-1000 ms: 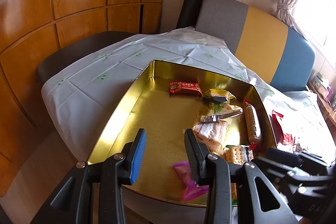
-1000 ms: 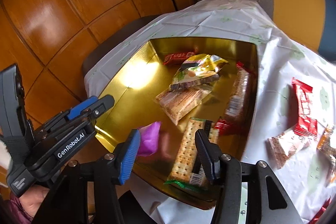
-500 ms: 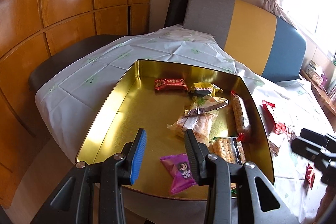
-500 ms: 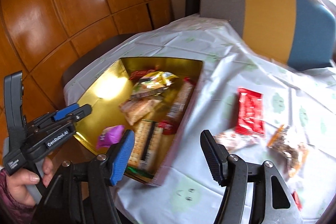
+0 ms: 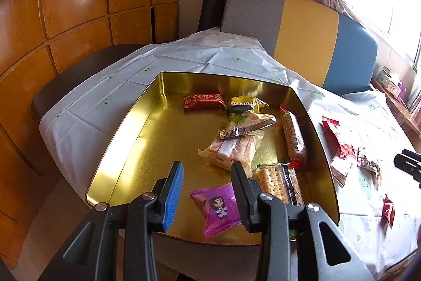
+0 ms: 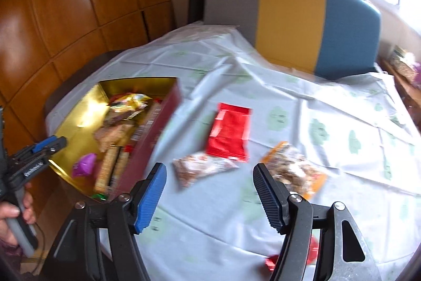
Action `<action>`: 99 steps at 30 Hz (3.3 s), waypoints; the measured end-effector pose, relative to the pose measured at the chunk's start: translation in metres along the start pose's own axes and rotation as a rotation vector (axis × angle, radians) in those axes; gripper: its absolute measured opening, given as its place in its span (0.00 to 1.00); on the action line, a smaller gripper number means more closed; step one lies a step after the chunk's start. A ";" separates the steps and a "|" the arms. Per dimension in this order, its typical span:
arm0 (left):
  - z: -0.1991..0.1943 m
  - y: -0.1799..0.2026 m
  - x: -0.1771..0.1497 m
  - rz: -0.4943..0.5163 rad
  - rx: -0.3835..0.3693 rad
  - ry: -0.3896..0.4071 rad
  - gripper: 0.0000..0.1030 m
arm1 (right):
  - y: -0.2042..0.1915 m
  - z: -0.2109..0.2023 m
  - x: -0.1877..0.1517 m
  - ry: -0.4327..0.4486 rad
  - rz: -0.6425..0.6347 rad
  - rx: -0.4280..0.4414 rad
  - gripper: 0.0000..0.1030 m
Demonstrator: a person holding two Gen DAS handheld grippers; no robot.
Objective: Organize snacks
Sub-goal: 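Grasp the red wrapped packet on the cloth with the left gripper, then lift the red packet with the left gripper while the right gripper grasps the white BA ZHEN bag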
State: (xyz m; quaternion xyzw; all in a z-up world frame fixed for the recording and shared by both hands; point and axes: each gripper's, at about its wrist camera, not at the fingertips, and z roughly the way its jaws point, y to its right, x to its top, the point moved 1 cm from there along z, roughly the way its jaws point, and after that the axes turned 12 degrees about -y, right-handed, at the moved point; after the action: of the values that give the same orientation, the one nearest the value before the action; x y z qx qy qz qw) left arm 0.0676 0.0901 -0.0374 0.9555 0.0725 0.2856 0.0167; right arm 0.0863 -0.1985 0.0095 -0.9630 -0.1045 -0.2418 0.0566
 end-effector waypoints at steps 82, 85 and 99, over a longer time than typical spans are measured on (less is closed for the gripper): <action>0.015 0.207 -0.091 0.781 -0.305 -0.168 0.44 | 0.164 0.014 -0.024 -0.111 0.427 0.073 0.80; 0.022 0.193 -0.101 0.783 -0.288 -0.175 0.44 | 0.150 0.024 -0.024 -0.158 0.417 0.244 0.77; 0.028 0.177 -0.108 0.721 -0.377 -0.131 0.45 | 0.015 0.105 0.031 -0.366 0.337 0.431 0.72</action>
State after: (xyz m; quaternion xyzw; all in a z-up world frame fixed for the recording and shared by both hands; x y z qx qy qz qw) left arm 0.0170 -0.1009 -0.1064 0.9161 -0.3216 0.2198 0.0950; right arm 0.1638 -0.1906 -0.0684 -0.9601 -0.0007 -0.0243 0.2786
